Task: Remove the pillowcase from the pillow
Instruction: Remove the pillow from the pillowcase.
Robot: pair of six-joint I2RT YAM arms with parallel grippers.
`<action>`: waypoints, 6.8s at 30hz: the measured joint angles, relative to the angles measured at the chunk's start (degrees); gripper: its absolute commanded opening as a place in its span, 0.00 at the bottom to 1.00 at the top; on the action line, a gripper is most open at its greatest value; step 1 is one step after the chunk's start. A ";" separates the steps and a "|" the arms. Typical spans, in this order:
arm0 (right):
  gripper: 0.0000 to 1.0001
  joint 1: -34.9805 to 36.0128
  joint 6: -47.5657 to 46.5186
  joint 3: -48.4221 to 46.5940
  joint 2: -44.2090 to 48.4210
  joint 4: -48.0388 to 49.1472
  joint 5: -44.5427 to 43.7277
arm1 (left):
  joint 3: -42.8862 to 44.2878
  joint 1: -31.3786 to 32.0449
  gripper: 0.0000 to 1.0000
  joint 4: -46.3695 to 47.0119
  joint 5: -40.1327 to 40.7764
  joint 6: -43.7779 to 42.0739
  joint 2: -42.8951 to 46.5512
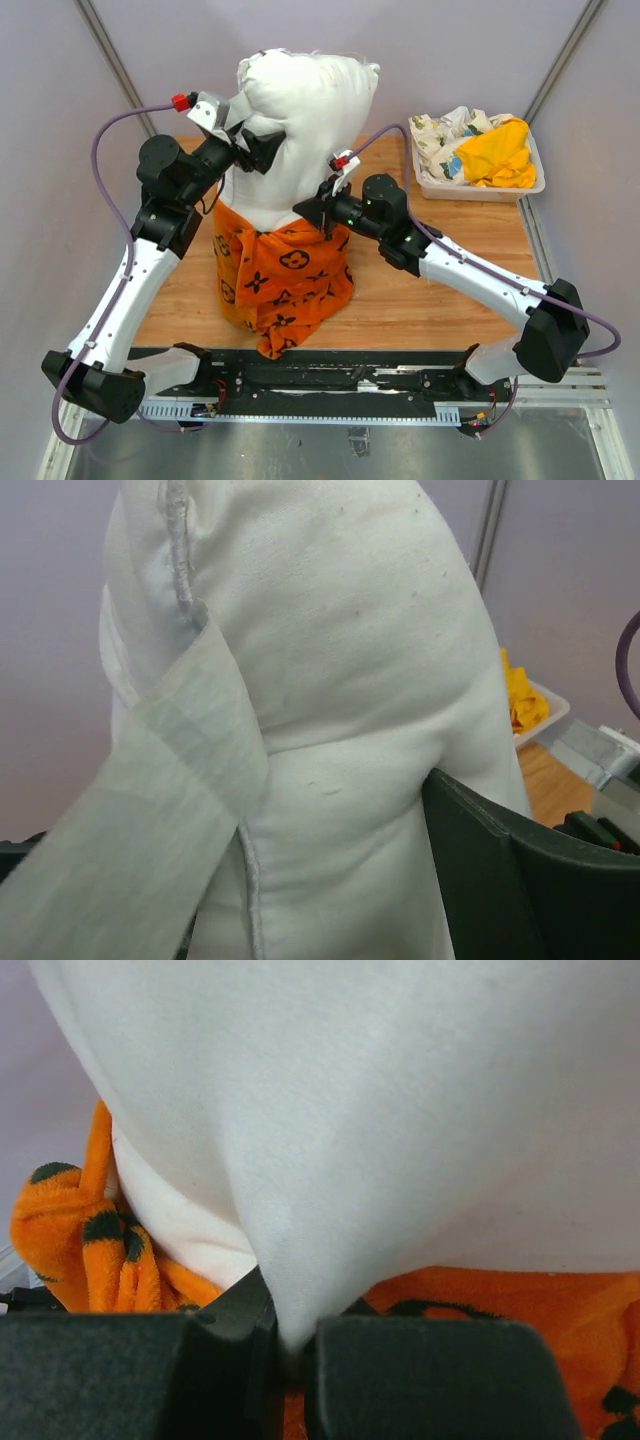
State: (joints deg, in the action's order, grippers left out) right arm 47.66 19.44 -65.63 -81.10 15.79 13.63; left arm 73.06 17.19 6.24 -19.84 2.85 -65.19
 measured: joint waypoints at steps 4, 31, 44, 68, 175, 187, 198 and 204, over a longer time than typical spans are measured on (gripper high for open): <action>0.01 0.22 -0.44 -0.44 -0.09 -0.37 -0.66 | 2.51 2.62 0.00 -3.19 4.79 -3.17 -2.25; 0.25 -18.80 22.36 14.64 -7.15 19.54 16.46 | -2.73 2.82 0.00 -2.08 14.43 -0.90 8.09; 0.01 -20.35 33.00 32.70 -9.25 35.15 16.17 | -2.10 3.30 0.00 -3.26 32.52 2.01 9.66; 0.79 3.91 5.09 4.90 19.37 -0.24 -5.40 | 10.08 3.19 0.00 -12.74 46.31 1.07 0.35; 0.91 -15.72 26.05 38.18 -2.56 31.67 22.14 | 9.42 -18.93 0.00 48.33 -45.88 40.76 -8.39; 0.89 -20.41 17.49 29.75 12.63 22.29 25.40 | 9.33 -19.76 0.00 60.89 -47.41 51.21 -10.23; 0.51 -16.33 18.62 26.99 -4.31 24.59 26.86 | 7.39 -19.76 0.00 63.10 -47.63 52.17 -8.63; 0.01 -13.62 22.53 24.79 -12.63 32.30 28.74 | 7.04 -19.76 0.00 63.67 -47.87 52.46 -7.85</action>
State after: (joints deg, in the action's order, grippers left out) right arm 34.04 41.98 -40.84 -93.73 48.10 42.37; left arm 80.09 -2.57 69.91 -67.70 55.31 -73.03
